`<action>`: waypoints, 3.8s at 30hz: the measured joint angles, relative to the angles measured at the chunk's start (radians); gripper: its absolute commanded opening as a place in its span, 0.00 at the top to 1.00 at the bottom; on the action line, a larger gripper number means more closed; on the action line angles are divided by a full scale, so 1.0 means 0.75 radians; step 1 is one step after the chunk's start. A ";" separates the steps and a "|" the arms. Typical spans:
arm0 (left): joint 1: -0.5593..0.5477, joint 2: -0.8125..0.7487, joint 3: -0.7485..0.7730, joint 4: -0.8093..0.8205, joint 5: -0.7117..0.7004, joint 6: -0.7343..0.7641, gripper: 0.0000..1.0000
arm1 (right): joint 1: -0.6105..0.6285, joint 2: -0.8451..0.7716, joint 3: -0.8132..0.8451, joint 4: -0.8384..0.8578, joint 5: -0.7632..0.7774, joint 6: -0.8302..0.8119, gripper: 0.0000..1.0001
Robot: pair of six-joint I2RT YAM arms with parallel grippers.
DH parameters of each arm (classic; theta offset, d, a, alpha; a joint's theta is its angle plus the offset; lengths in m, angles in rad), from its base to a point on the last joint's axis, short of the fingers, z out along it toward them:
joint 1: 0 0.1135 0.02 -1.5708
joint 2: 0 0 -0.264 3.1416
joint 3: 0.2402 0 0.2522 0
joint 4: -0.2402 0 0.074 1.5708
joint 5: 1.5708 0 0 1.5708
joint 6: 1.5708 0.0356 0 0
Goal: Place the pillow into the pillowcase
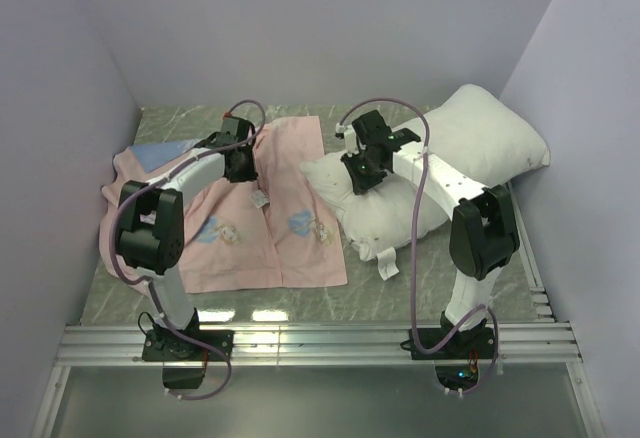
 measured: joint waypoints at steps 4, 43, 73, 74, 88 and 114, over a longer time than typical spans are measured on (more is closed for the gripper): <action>-0.001 0.065 0.021 0.000 0.024 0.007 0.65 | -0.003 -0.009 -0.002 0.000 -0.008 0.000 1.00; 0.051 -0.051 0.101 -0.228 0.315 0.113 0.90 | -0.146 -0.076 0.091 0.415 -0.527 0.526 1.00; 0.189 -0.004 0.117 -0.292 0.370 0.202 1.00 | -0.071 -0.088 -0.007 0.660 -0.410 0.822 1.00; 0.197 -0.031 0.117 -0.305 0.391 0.218 1.00 | -0.069 -0.088 -0.001 0.674 -0.386 0.855 1.00; 0.259 -0.147 0.138 -0.387 0.577 0.276 1.00 | 0.039 0.115 0.231 0.601 -0.487 0.748 1.00; 0.272 -0.182 0.177 -0.378 0.726 0.300 1.00 | 0.307 0.410 0.645 -0.162 -0.263 -0.111 1.00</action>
